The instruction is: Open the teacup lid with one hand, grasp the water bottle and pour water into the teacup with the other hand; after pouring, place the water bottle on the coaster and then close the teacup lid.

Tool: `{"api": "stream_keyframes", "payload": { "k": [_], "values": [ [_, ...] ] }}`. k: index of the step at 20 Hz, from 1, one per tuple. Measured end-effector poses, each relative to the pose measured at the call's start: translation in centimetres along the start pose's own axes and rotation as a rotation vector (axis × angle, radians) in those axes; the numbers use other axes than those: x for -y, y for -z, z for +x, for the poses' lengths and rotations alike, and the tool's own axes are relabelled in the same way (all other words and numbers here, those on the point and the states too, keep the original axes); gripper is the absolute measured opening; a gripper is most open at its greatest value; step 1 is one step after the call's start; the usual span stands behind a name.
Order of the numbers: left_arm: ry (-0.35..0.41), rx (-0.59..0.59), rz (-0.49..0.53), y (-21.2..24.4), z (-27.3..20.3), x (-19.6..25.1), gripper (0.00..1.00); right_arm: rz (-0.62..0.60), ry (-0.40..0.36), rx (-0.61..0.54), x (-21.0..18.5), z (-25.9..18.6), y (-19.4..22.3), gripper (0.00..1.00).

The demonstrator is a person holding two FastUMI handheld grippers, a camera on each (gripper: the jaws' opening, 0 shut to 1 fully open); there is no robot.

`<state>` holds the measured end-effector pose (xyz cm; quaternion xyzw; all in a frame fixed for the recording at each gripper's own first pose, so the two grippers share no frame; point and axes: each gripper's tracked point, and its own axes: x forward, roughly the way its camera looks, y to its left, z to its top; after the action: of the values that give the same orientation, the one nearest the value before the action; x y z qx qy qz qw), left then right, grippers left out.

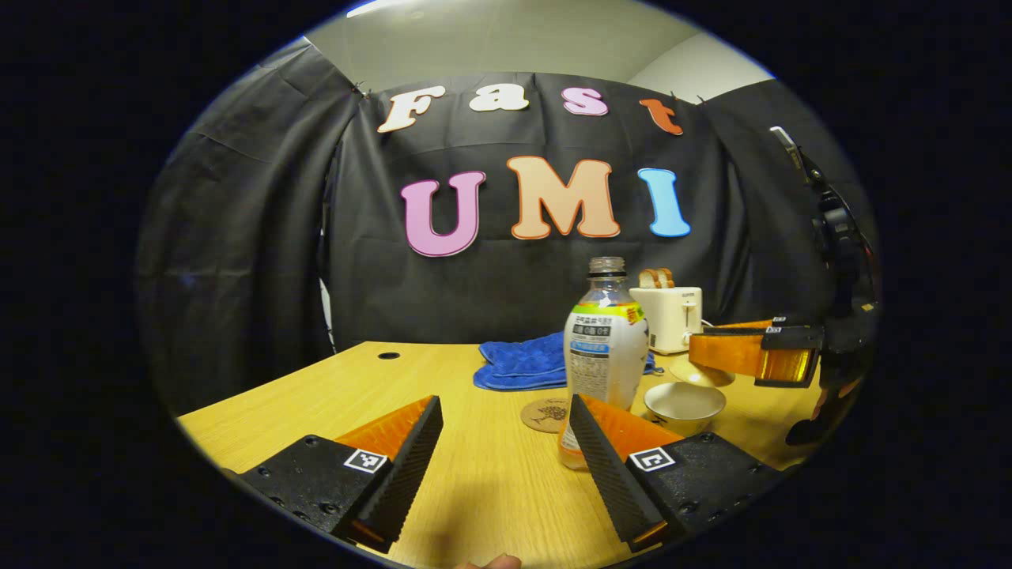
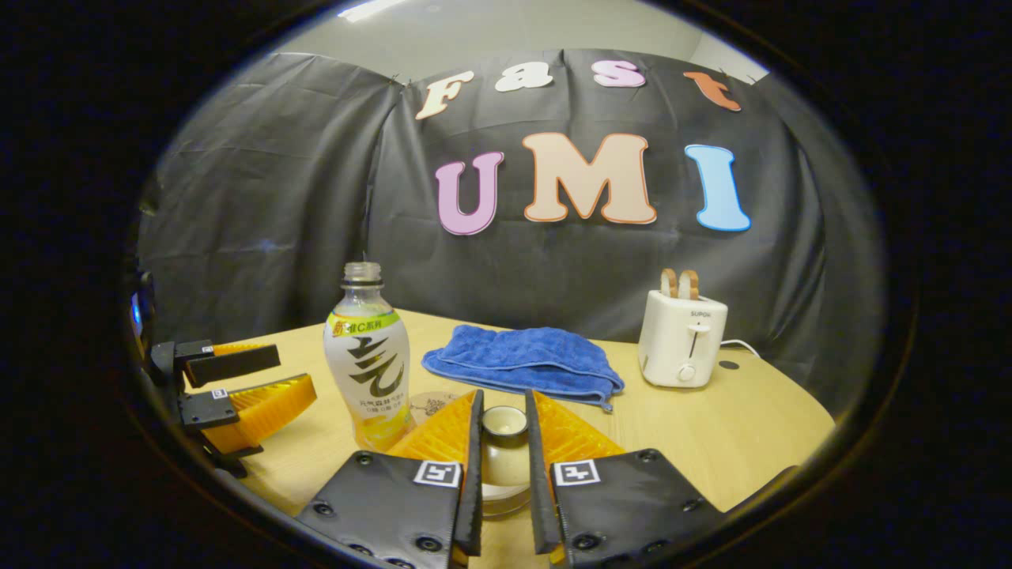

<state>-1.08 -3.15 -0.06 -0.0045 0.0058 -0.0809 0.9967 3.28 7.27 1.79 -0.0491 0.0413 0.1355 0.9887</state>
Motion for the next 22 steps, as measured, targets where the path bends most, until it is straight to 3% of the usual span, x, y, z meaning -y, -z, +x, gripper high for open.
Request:
{"api": "stream_keyframes", "payload": {
  "k": [4, 10, 22],
  "values": [
    [0.089, -0.006, -0.012, -0.2, -0.1, 2.5, 0.95, 0.018, 0.022, 0.041, 1.4, -1.9, -1.4, 0.27],
    [0.163, 0.008, -0.027, -1.1, 1.1, 5.3, 0.95, 0.040, 0.065, 0.055, 3.8, -4.1, -2.0, 0.27],
    [0.176, -0.071, -0.003, -0.1, 4.8, 7.0, 0.95, 0.072, 0.092, 0.063, 6.1, -5.4, -1.8, 0.27]
  ]
}}
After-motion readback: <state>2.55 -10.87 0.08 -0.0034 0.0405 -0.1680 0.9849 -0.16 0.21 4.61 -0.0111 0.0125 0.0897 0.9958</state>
